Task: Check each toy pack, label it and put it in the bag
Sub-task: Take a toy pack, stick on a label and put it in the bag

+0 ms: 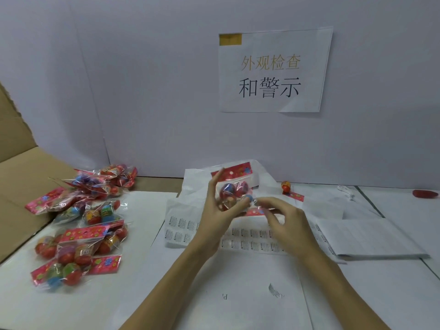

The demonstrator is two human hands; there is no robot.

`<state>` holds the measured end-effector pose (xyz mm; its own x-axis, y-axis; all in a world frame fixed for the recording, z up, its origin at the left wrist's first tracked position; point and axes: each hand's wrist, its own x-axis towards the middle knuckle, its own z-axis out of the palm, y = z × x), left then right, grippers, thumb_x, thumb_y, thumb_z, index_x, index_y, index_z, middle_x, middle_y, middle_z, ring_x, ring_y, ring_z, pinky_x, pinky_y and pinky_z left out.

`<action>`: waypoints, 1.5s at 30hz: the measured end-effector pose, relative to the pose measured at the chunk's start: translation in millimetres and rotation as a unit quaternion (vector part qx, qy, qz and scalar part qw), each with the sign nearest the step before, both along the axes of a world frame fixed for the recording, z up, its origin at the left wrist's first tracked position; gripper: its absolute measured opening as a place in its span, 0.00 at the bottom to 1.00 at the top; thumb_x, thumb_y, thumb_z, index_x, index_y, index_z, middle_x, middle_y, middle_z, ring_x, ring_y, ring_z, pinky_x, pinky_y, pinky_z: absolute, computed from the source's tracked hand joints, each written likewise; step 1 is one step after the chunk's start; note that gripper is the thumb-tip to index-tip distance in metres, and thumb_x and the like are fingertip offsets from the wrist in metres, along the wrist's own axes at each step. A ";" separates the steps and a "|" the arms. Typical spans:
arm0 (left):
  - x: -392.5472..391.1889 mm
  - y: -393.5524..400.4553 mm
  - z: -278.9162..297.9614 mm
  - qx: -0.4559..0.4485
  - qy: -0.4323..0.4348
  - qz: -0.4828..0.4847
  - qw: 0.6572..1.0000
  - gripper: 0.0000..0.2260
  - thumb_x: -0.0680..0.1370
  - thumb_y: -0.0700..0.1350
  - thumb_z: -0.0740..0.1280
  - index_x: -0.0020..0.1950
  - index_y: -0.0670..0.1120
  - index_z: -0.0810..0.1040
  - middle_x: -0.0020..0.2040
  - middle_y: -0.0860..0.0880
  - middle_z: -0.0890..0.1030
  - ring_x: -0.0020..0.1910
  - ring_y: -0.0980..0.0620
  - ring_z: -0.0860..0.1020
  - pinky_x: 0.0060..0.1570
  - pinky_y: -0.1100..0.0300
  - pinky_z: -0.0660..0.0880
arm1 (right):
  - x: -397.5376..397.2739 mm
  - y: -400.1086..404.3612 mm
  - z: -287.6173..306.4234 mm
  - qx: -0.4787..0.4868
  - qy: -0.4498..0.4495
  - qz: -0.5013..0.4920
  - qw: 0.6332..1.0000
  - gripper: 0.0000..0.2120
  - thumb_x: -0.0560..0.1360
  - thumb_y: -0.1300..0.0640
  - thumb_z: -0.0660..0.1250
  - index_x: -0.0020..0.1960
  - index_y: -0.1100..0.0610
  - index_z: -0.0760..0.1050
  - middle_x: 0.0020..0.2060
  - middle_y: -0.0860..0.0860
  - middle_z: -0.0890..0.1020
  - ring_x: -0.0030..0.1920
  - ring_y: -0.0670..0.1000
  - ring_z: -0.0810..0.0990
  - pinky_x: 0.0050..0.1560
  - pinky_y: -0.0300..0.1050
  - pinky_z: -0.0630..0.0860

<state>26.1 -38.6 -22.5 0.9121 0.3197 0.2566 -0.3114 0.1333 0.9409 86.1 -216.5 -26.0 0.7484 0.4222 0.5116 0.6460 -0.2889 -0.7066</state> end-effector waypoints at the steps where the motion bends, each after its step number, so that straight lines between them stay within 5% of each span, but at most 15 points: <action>1: 1.2 1.8 -0.7 0.044 -0.015 0.043 0.998 0.30 0.75 0.42 0.79 0.73 0.61 0.74 0.60 0.54 0.83 0.56 0.45 0.85 0.51 0.52 0.84 | 4.0 -4.0 -0.1 -0.011 -0.001 -0.032 0.999 0.17 0.81 0.64 0.69 0.61 0.44 0.81 0.53 0.36 0.85 0.54 0.38 0.82 0.56 0.30 0.76; 5: 6.8 8.8 -10.9 0.206 0.002 0.172 0.963 0.09 0.75 0.40 0.79 0.49 0.55 0.88 0.57 0.54 0.76 0.56 0.50 0.80 0.49 0.62 0.83 | 14.2 -22.2 0.5 -0.171 0.058 -0.056 0.982 0.18 0.81 0.58 0.70 0.69 0.45 0.77 0.58 0.43 0.83 0.59 0.47 0.81 0.64 0.47 0.78; 9: 6.5 1.7 -20.3 0.371 -0.033 0.185 0.909 0.08 0.75 0.45 0.79 0.53 0.48 0.87 0.62 0.55 0.71 0.57 0.67 0.75 0.56 0.73 0.75 | 15.3 -22.2 -1.2 -0.261 0.026 -0.052 0.964 0.12 0.80 0.56 0.71 0.62 0.44 0.80 0.49 0.42 0.81 0.56 0.46 0.77 0.65 0.48 0.72; 15: 2.5 -7.6 -22.3 0.495 -0.074 0.120 0.857 0.09 0.77 0.52 0.76 0.55 0.50 0.87 0.71 0.56 0.68 0.60 0.55 0.79 0.57 0.63 0.78 | 11.2 -10.1 -6.6 -0.226 0.012 -0.017 0.974 0.09 0.82 0.60 0.68 0.57 0.50 0.83 0.52 0.50 0.80 0.57 0.52 0.76 0.63 0.49 0.72; 21: 3.4 1.9 -20.5 0.492 -0.024 0.120 0.862 0.06 0.77 0.52 0.76 0.49 0.50 0.86 0.69 0.55 0.69 0.54 0.54 0.79 0.54 0.62 0.80 | 3.1 -1.7 -5.9 -0.117 0.011 0.010 0.993 0.13 0.80 0.65 0.69 0.53 0.46 0.77 0.51 0.47 0.80 0.51 0.39 0.79 0.53 0.25 0.71; 25: 4.2 3.5 -19.2 0.524 -0.052 0.123 0.841 0.07 0.78 0.51 0.75 0.50 0.49 0.88 0.68 0.52 0.72 0.53 0.49 0.80 0.50 0.56 0.80 | 8.0 -2.8 -6.5 -0.124 -0.004 0.012 0.992 0.08 0.80 0.65 0.70 0.54 0.54 0.83 0.50 0.49 0.82 0.52 0.45 0.82 0.55 0.27 0.72; 31: 5.2 7.6 -19.0 0.535 -0.056 0.118 0.834 0.07 0.80 0.49 0.73 0.52 0.46 0.88 0.68 0.49 0.73 0.52 0.46 0.81 0.48 0.54 0.79 | 9.6 -8.4 -4.1 -0.088 0.008 0.041 0.995 0.11 0.78 0.66 0.72 0.55 0.52 0.86 0.50 0.45 0.86 0.52 0.41 0.84 0.58 0.35 0.77; 36: 5.3 12.6 -18.1 0.524 -0.036 0.120 0.843 0.06 0.80 0.46 0.72 0.52 0.45 0.87 0.68 0.49 0.72 0.53 0.46 0.80 0.49 0.53 0.79 | 13.5 -12.1 -3.5 -0.063 0.033 0.046 0.996 0.13 0.79 0.64 0.73 0.56 0.49 0.88 0.50 0.40 0.88 0.53 0.37 0.83 0.52 0.27 0.73; 45: 5.7 14.7 -19.8 0.510 -0.026 0.108 0.853 0.05 0.80 0.47 0.73 0.51 0.47 0.86 0.68 0.52 0.70 0.53 0.51 0.78 0.49 0.63 0.76 | 12.3 -10.1 -5.4 -0.026 0.051 0.068 0.996 0.14 0.78 0.69 0.70 0.51 0.50 0.85 0.46 0.38 0.86 0.53 0.39 0.85 0.56 0.28 0.75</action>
<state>31.8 -23.8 -42.3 0.8388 0.0664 0.5403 -0.2694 -0.8119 0.5180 98.4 -226.6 -31.3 0.7287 0.5476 0.4113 0.6080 -0.2408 -0.7565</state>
